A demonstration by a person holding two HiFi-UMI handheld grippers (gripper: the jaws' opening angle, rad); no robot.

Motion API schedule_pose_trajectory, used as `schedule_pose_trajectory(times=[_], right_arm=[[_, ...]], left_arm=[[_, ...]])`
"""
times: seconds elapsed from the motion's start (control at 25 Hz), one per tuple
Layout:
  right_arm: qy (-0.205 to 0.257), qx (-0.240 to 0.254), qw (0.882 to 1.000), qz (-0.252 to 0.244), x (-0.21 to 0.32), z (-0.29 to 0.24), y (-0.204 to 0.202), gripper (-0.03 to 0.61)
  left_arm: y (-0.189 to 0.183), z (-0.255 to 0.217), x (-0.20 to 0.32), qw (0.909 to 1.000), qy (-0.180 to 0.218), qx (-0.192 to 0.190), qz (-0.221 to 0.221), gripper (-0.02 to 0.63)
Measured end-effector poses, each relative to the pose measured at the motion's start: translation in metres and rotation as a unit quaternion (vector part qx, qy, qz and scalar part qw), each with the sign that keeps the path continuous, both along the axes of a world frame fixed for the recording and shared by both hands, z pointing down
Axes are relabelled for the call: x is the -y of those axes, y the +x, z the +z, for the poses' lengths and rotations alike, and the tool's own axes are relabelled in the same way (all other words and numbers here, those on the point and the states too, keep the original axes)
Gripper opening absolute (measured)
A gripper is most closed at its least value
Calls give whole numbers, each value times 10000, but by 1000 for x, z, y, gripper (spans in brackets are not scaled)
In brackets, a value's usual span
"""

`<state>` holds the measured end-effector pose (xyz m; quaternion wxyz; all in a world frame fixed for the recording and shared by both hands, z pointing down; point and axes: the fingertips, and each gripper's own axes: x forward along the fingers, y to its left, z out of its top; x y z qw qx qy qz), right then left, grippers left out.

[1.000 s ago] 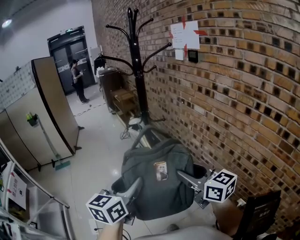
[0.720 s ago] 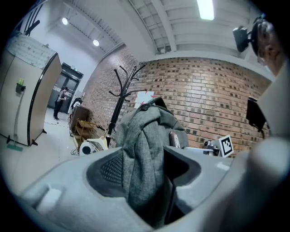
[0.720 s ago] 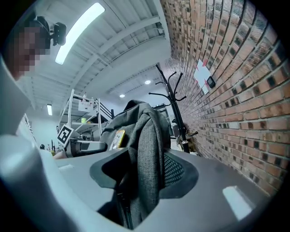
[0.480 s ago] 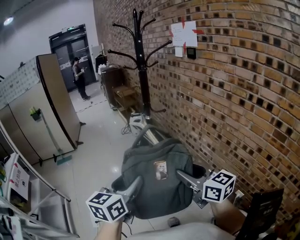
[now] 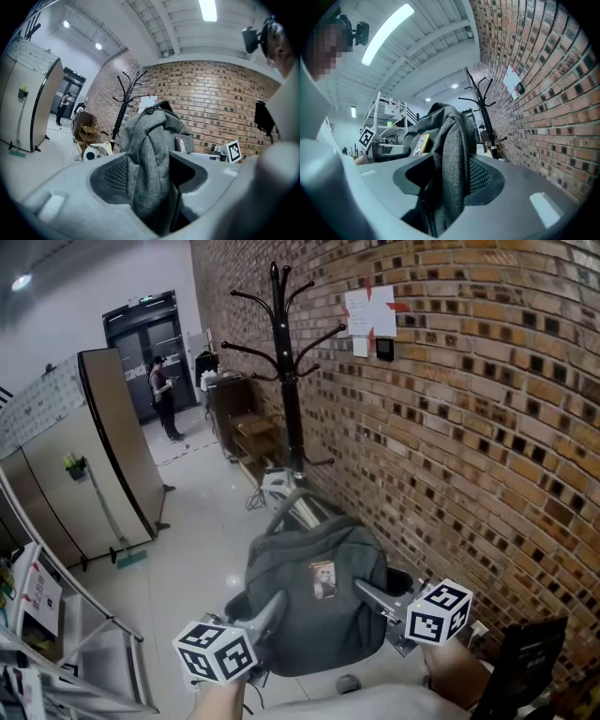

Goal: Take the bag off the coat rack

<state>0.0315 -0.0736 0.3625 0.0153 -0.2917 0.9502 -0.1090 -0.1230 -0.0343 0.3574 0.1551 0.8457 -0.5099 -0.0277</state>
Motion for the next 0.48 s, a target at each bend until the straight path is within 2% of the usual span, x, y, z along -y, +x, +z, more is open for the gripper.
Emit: schedule_pose_trajectory(times=[0.48], right_arm=[[47,-33,10000,52,-3,-5,2,195]], left_arm=[[2,-4,-1,10000,27,-36,46,236]])
